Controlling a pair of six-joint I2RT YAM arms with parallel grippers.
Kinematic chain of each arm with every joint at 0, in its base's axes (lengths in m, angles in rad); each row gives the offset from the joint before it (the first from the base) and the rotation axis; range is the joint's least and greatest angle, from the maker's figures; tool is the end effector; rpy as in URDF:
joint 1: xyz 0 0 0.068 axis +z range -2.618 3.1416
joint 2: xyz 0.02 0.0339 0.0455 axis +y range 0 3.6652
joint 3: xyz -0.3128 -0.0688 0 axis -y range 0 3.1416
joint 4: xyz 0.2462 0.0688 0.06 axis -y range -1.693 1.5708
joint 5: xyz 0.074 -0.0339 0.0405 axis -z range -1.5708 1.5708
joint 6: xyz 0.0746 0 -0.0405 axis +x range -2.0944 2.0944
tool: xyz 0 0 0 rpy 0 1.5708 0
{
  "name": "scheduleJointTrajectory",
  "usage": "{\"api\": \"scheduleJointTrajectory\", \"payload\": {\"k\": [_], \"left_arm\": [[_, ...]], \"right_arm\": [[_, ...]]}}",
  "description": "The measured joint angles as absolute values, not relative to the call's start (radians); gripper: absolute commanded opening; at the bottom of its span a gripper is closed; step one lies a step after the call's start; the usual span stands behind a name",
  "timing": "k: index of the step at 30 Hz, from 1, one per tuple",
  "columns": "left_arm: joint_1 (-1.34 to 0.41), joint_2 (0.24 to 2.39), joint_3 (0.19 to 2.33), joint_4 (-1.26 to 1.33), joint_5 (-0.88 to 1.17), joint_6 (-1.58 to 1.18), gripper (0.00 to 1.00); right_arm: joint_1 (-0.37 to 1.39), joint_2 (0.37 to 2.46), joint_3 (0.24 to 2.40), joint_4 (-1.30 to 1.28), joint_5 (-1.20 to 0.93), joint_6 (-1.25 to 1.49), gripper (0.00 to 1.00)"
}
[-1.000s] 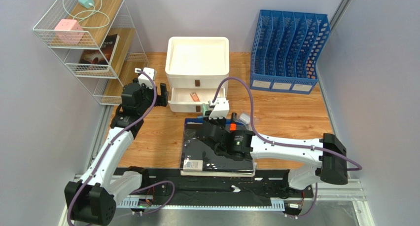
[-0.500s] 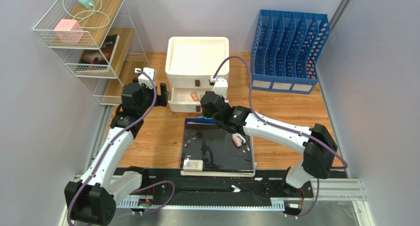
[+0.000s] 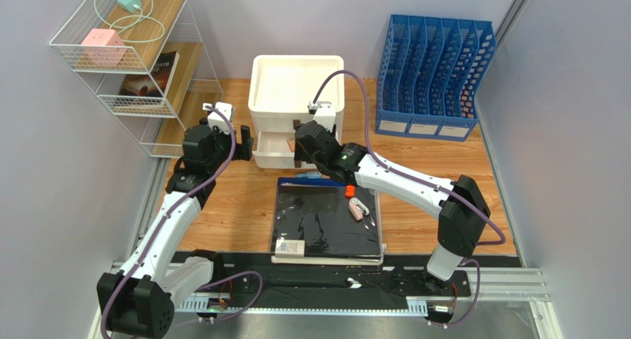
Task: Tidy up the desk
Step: Place the stationery in the drawer.
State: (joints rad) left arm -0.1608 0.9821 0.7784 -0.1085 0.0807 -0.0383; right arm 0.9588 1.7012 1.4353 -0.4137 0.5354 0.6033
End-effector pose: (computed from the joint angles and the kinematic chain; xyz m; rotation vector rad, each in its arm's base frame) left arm 0.2367 -0.0445 0.3370 0.1708 1.8797 -0.2123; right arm 0.2733 0.3231 0.3300 -0.1024 2.1548 0.3026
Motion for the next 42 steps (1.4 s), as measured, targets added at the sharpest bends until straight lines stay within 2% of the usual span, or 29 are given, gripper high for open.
{"api": "scheduleJointTrajectory", "payload": {"k": [8,12,13,18,24,35,42], "left_arm": [[-0.161,0.982,0.778,-0.108,0.081,-0.038,0.88],[-0.161,0.982,0.778,-0.108,0.081,-0.038,0.88],[-0.161,0.982,0.778,-0.107,0.081,-0.038,0.88],[-0.161,0.982,0.778,-0.107,0.081,-0.038,0.88],[-0.161,0.982,0.778,-0.107,0.081,-0.038,0.88],[-0.161,0.987,0.778,-0.107,0.081,-0.038,0.88],[-0.161,0.987,0.778,-0.106,0.082,-0.038,0.88]], "right_arm": [[1.045,1.590,1.340,-0.387,0.607,0.535,0.56],[1.141,1.507,1.252,-0.332,0.612,0.490,0.69],[1.159,1.501,1.225,-0.317,0.611,0.480,0.79],[1.225,1.539,1.014,-0.184,0.621,0.400,0.88],[1.217,1.631,0.837,-0.047,0.632,0.344,0.89],[1.133,1.761,0.800,0.363,0.656,0.282,0.91],[1.094,1.889,0.802,0.532,0.680,0.273,0.95]]}}
